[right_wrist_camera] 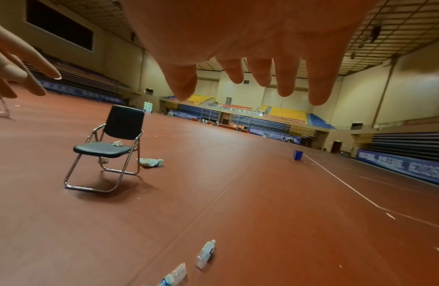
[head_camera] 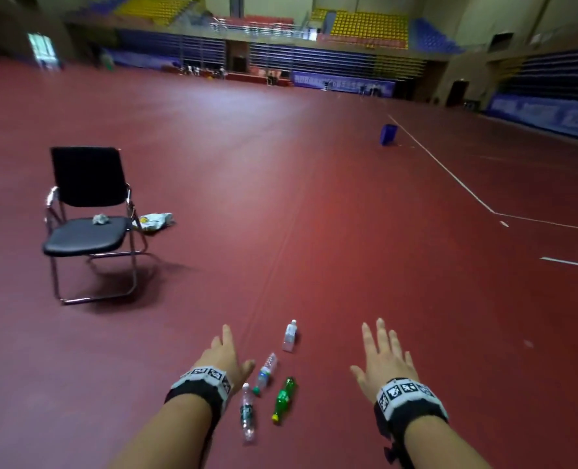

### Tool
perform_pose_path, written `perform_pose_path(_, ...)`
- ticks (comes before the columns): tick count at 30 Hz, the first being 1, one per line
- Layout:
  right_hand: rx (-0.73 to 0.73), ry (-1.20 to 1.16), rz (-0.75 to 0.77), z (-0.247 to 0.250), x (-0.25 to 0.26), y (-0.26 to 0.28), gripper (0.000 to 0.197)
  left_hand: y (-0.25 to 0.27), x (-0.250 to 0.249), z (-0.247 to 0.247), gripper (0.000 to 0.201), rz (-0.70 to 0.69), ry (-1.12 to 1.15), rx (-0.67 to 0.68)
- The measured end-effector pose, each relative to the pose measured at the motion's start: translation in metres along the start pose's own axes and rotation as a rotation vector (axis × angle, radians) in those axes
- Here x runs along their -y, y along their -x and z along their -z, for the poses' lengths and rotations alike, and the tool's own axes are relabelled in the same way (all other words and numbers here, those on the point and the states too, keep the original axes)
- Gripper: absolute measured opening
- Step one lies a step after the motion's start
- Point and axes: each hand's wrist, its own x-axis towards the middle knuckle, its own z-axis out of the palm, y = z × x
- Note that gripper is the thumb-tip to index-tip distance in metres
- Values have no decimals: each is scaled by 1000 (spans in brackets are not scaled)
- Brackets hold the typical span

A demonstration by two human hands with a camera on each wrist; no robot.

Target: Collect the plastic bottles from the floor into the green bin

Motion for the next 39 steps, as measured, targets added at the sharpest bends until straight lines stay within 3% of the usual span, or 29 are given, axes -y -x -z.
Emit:
perform_pose_path(6,-7,32,76,31,-82,-94,92,-63,-120,-1,98,-13,56,-64)
perform_pose_path(10,2,47,102,34,-89,-149,96,-103,-161,-1,98,-17,51,-65)
perform_pose_path(18,8,127,295,33,-39,-296,95,-226,-143,5,100,135,32,-108)
perform_pose_path(25,-22,60,277,83,7,-434,97,-358,-151,29,100,153,75,-55)
perform_pose_path(32,169,151,379,59,43,-533,100,-461,-136,20,102,198,57,52)
perform_pose_path(39,328,253,537,12,84,-677,109,-563,-101,-23,101,428,120,149)
